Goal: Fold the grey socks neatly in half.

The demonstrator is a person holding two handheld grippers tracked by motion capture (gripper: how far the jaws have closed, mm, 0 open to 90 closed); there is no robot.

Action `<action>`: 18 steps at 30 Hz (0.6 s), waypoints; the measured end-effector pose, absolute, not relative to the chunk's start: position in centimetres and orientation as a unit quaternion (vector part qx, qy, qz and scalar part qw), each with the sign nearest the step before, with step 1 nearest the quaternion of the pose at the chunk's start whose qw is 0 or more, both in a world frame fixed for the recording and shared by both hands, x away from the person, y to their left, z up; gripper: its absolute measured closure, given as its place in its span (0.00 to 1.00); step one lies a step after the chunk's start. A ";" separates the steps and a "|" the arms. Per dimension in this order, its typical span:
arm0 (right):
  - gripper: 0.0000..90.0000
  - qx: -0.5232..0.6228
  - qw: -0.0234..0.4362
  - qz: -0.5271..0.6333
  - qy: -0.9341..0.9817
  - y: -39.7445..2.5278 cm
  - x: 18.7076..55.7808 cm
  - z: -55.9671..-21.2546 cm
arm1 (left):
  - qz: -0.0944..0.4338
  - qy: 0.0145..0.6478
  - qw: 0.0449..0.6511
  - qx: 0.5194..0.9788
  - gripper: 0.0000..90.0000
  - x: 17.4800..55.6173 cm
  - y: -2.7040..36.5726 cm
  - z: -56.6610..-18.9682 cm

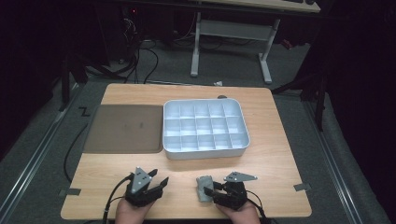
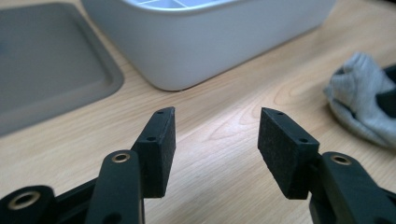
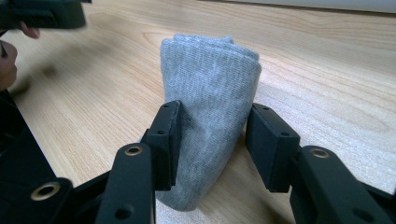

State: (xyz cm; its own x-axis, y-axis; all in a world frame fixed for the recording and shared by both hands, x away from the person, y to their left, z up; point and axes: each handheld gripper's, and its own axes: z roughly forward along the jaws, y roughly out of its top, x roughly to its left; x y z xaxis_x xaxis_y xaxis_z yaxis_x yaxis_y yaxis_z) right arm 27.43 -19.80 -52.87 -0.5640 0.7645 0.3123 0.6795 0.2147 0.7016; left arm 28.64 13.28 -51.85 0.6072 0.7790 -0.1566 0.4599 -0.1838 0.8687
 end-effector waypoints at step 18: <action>0.69 0.450 0.004 0.358 0.818 -18.8 29.2 -51.5 | 0.157 0.461 0.526 0.697 0.45 28.6 17.3 -52.7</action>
